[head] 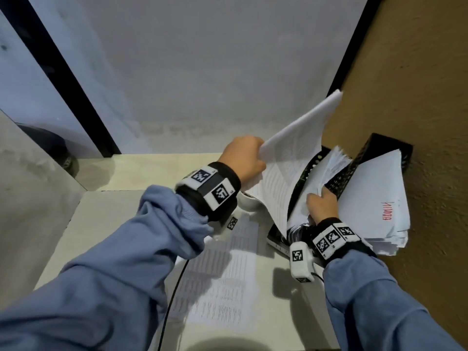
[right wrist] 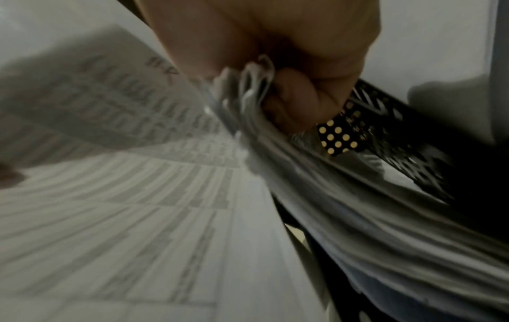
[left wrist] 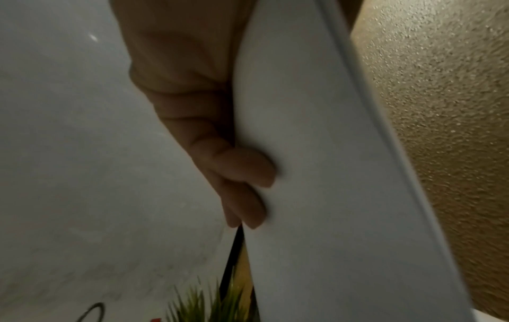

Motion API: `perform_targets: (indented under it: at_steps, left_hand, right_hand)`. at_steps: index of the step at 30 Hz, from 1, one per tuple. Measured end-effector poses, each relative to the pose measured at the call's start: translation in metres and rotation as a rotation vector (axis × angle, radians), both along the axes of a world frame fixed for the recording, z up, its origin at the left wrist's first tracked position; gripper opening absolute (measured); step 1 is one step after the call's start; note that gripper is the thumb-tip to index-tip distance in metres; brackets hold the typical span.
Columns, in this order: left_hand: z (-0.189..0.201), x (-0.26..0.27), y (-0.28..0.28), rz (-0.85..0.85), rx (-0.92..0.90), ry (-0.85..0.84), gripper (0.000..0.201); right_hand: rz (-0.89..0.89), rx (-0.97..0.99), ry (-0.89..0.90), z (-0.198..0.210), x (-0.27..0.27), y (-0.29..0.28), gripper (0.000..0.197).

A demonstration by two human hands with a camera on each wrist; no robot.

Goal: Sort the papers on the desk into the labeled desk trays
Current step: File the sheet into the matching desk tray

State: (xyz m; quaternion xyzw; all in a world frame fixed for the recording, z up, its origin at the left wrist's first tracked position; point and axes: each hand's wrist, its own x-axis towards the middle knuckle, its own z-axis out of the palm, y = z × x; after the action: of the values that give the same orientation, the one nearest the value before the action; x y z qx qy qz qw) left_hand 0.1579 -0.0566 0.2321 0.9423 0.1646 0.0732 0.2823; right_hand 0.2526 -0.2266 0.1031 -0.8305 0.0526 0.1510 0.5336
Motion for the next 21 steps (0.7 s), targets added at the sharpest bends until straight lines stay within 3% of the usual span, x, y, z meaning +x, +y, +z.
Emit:
perform_targets:
  at_steps: [3, 6, 8, 14, 17, 21]
  left_hand:
    - [-0.004, 0.026, -0.016, -0.065, 0.060, 0.061, 0.022]
    - [-0.008, 0.049, -0.036, -0.133, 0.127, 0.106, 0.017]
    - [-0.011, 0.062, -0.050, -0.165, 0.164, 0.126, 0.019]
    - [-0.039, 0.086, -0.082, -0.206, 0.200, 0.220, 0.022]
    - [-0.062, 0.088, -0.088, -0.241, 0.129, 0.343, 0.026]
    - [-0.088, 0.079, -0.084, -0.263, -0.109, 0.422, 0.041]
  right_hand:
    - [0.060, -0.030, -0.070, 0.009, 0.000, -0.007, 0.032]
    - [0.120, -0.089, -0.135, 0.017, 0.001, -0.010, 0.060]
    - [0.152, -0.116, -0.158, 0.022, 0.003, -0.013, 0.068]
    - [0.198, -0.265, -0.199, 0.024, 0.006, -0.016, 0.049]
    - [0.232, -0.301, -0.218, 0.017, 0.002, -0.016, 0.054]
    - [0.288, -0.328, -0.134, 0.007, -0.003, -0.017, 0.059]
